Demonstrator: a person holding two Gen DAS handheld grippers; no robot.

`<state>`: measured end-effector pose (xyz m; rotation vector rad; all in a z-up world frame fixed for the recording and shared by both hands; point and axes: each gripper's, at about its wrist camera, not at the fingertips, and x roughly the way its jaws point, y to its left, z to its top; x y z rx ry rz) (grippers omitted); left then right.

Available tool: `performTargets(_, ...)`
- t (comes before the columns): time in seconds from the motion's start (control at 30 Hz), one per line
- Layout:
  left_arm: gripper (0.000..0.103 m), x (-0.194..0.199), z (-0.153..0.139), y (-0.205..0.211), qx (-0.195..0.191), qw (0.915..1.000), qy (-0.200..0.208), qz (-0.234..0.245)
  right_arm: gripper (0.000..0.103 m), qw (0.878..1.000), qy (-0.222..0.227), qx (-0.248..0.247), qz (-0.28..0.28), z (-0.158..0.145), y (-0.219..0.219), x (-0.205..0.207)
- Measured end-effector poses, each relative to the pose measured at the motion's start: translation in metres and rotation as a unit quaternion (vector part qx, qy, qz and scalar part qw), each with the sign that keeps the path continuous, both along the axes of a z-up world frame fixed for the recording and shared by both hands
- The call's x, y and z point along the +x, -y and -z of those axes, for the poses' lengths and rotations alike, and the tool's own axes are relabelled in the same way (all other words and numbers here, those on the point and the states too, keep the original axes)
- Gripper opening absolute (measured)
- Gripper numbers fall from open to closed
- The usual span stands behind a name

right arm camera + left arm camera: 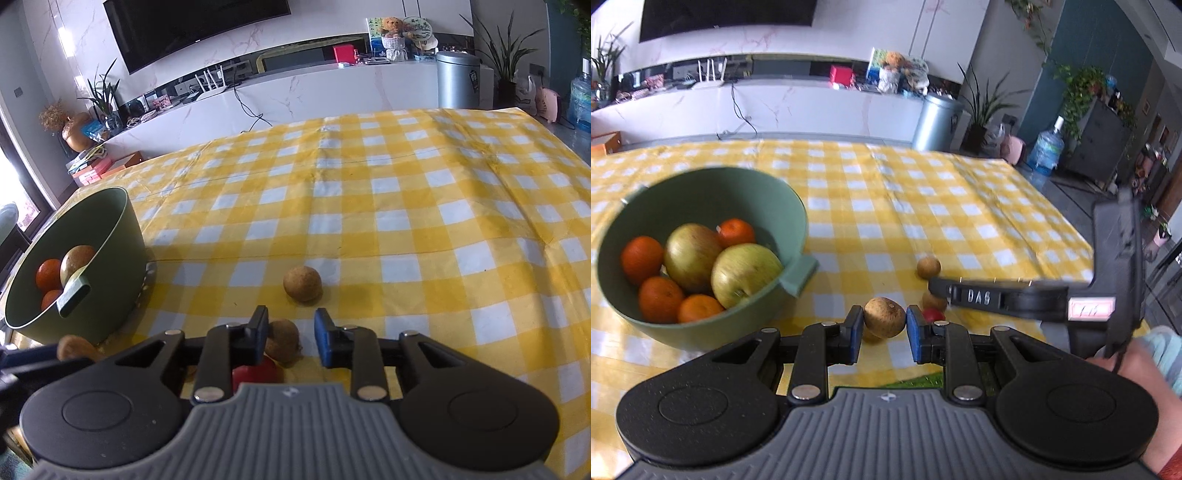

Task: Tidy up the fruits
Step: 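Carry the brown fruit with the left tool into the colander while the right tool carries its fruit in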

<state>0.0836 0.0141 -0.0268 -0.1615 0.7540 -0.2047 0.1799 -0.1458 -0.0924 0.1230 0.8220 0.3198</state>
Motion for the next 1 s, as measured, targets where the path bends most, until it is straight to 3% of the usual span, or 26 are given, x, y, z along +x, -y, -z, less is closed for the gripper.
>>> performTargets(0.33,0.028,-0.009,-0.036,-0.03,-0.003,0.9979,0.042,-0.05,0.027,0.999,-0.015,-0.013,-0.033,0.005,-0.01,-0.002)
performTargets(0.4,0.028,-0.011,-0.04,-0.037,-0.002,0.997,0.047,-0.061,0.022,0.999,-0.012,-0.013,-0.036,0.004,-0.011,-0.002)
performTargets(0.57,0.028,-0.015,-0.049,-0.054,0.0,0.9948,0.056,-0.085,0.022,0.999,-0.004,-0.016,-0.033,0.001,-0.011,-0.005)
performTargets(0.73,0.028,-0.021,-0.056,-0.075,0.001,0.9916,0.061,-0.114,0.022,0.999,0.041,-0.005,-0.036,-0.015,-0.009,-0.021)
performTargets(1.0,0.028,-0.015,-0.054,-0.111,-0.051,0.9865,0.045,-0.149,0.022,0.988,0.11,0.05,-0.095,-0.06,-0.028,-0.057)
